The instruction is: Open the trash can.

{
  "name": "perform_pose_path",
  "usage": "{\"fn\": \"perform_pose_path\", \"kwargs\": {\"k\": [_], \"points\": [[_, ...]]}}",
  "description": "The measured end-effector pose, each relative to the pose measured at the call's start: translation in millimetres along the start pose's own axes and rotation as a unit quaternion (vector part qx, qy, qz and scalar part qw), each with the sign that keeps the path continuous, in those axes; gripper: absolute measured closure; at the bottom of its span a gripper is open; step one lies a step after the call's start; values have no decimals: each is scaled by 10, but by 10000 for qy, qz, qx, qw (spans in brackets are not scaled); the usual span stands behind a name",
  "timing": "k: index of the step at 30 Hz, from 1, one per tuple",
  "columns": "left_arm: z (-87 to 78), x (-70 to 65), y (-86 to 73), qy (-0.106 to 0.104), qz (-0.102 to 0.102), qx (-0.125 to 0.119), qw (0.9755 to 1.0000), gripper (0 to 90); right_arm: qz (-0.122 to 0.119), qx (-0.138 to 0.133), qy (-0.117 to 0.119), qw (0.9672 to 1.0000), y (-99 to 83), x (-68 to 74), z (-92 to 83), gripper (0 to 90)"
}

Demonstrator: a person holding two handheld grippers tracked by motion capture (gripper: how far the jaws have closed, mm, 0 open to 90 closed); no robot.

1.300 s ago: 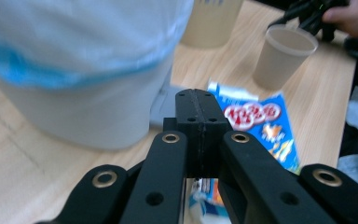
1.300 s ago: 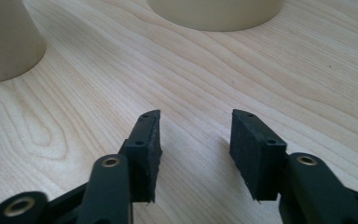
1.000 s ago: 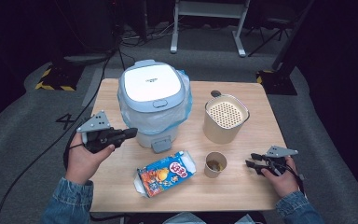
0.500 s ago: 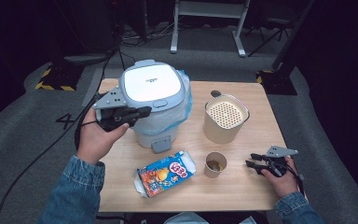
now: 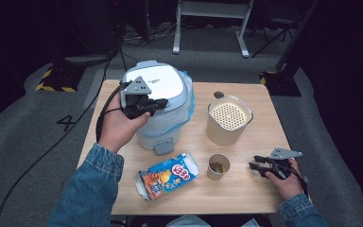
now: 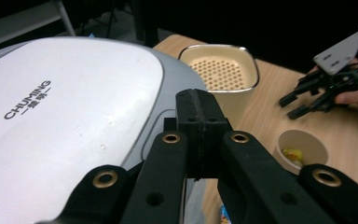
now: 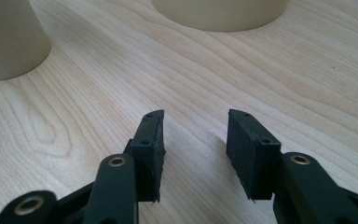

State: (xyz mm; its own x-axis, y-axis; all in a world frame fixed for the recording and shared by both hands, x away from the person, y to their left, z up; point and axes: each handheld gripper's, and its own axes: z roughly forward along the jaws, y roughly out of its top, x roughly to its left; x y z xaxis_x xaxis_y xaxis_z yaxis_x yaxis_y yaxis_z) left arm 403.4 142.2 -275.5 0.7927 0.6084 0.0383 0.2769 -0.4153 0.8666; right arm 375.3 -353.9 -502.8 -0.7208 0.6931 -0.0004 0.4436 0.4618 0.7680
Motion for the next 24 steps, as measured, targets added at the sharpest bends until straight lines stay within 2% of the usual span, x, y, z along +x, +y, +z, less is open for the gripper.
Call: {"fn": "perform_pose_path", "kwargs": {"k": [1, 2, 5, 13, 18, 24], "points": [[12, -5, 3, 133, 91, 95, 9998, 900, -4, 0, 2, 10000, 0, -1, 0, 566], [19, -15, 1, 174, 116, 106, 9997, 900, -8, 0, 7, 10000, 0, -2, 0, 566], [24, -23, 3, 74, 66, 126, 9999, 900, -12, 1, 13, 10000, 0, -3, 0, 566], [4, 14, -8, 238, 18, 104, 9997, 900, -18, 6, 29, 10000, 0, -8, 0, 566], [6, 24, -45, 166, 27, 37, 9999, 900, -26, 6, 44, 10000, 1, -13, 1, 565], [13, -18, -14, 355, 122, 181, 9991, 900, -19, 2, 53, 10000, 3, -14, 2, 565]]}}
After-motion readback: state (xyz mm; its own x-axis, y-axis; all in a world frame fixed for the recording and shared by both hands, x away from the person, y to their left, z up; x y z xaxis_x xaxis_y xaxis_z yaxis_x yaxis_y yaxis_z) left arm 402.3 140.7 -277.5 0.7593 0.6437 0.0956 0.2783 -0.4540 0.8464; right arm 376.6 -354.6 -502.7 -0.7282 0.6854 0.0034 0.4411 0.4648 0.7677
